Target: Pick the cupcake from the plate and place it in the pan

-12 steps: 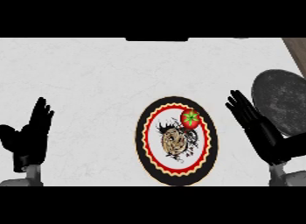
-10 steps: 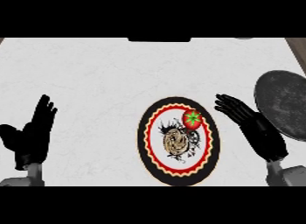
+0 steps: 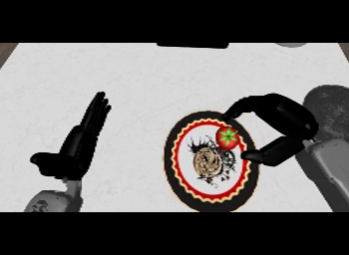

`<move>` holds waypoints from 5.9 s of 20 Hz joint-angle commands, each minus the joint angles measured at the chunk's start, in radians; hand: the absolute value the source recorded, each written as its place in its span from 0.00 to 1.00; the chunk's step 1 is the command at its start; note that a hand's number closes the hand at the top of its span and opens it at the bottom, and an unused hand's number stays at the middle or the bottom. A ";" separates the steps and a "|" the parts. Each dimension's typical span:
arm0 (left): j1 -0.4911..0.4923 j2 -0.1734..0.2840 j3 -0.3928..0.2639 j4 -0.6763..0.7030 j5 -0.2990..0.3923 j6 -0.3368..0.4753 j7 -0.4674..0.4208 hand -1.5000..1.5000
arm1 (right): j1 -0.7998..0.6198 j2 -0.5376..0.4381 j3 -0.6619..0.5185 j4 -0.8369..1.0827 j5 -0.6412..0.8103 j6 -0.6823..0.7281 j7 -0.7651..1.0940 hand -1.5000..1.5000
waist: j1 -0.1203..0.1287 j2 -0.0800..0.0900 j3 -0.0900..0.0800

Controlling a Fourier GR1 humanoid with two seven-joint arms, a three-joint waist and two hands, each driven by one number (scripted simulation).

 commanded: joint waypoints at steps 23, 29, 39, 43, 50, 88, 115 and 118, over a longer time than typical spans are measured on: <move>0.029 -0.026 -0.015 0.010 -0.030 -0.027 -0.048 0.50 | -0.405 -0.007 0.424 0.155 0.830 0.070 -0.301 0.00 | -0.032 -0.009 0.000; 0.021 -0.055 -0.034 -0.013 -0.054 -0.015 -0.027 0.50 | -0.315 0.045 0.519 0.212 1.050 -0.100 -0.343 0.00 | -0.041 -0.009 0.000; -0.008 -0.089 0.016 0.088 -0.070 -0.041 -0.109 0.50 | -0.291 0.089 0.398 0.272 1.189 -0.017 -0.402 0.00 | -0.044 -0.009 0.000; 0.050 -0.103 -0.015 -0.008 -0.106 -0.015 -0.039 0.50 | -0.268 0.151 0.323 0.236 1.211 0.039 -0.340 0.00 | -0.044 -0.012 0.000; 0.086 -0.067 0.028 -0.055 -0.076 -0.075 -0.059 0.50 | -0.140 0.173 0.328 0.223 1.279 -0.015 -0.364 0.00 | -0.047 -0.013 0.000; 0.130 -0.097 0.093 -0.045 -0.105 -0.046 -0.052 0.50 | -0.089 0.340 -0.233 0.347 1.507 -0.653 0.403 1.00 | -0.165 -0.053 -0.004; 0.095 -0.109 0.049 -0.072 -0.120 -0.098 -0.015 0.50 | 0.187 0.158 -0.612 -0.046 1.504 -0.988 0.555 1.00 | -0.040 -0.009 0.001; 0.029 -0.123 0.058 -0.009 -0.129 -0.093 -0.025 0.50 | 0.133 0.142 -0.684 0.103 1.421 -1.143 0.446 1.00 | -0.041 -0.007 0.001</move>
